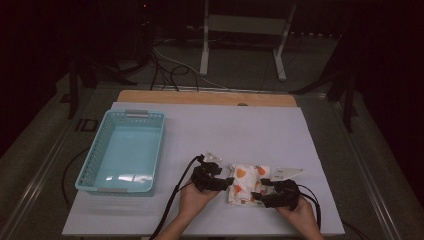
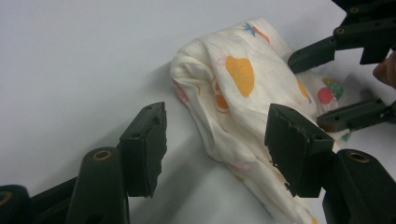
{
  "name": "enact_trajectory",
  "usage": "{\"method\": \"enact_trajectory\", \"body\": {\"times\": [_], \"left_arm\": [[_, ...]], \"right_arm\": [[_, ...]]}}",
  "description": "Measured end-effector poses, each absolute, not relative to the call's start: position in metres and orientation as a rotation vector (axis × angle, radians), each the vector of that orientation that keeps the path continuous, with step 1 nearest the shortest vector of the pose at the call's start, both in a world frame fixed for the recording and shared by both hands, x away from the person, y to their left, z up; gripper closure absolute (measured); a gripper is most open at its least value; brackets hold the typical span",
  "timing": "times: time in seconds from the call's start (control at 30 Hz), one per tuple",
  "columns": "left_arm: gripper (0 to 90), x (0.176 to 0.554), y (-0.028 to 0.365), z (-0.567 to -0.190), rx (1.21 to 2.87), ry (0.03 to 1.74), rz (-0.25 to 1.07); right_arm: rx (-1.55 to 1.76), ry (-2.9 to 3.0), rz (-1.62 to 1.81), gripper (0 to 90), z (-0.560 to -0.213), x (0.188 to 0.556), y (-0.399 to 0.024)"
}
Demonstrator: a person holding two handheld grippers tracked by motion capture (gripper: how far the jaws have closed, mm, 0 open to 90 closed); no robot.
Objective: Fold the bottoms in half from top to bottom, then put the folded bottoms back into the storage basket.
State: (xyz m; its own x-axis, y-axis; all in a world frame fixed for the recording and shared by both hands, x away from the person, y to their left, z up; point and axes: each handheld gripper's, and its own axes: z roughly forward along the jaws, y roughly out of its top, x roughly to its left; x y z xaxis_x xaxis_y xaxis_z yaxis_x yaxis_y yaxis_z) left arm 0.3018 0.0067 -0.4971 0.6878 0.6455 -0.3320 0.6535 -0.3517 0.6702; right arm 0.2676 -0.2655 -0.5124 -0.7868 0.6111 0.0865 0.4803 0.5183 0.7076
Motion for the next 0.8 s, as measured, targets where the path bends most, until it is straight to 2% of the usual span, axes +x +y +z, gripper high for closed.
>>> {"method": "enact_trajectory", "body": {"times": [0.37, 0.5, 0.7, 0.8], "left_arm": [[39.5, 0.305, -0.001, -0.502, 2.019, 1.157, -0.161], [36.7, 0.307, -0.003, -0.504, 1.989, 1.223, -0.203], [34.1, 0.314, -0.01, -0.512, 1.902, 1.336, -0.395], [33.7, 0.317, -0.013, -0.514, 1.886, 1.354, -0.431]], "right_arm": [[0.999, 2.531, 1.172, 34.1, -0.504, 0.27, -0.28], [1.001, 2.544, 1.159, 34.1, -0.505, 0.271, -0.281], [1.012, 2.543, 1.182, 35.0, -0.509, 0.271, -0.281], [1.033, 2.546, 1.191, 35.2, -0.513, 0.271, -0.283]]}}
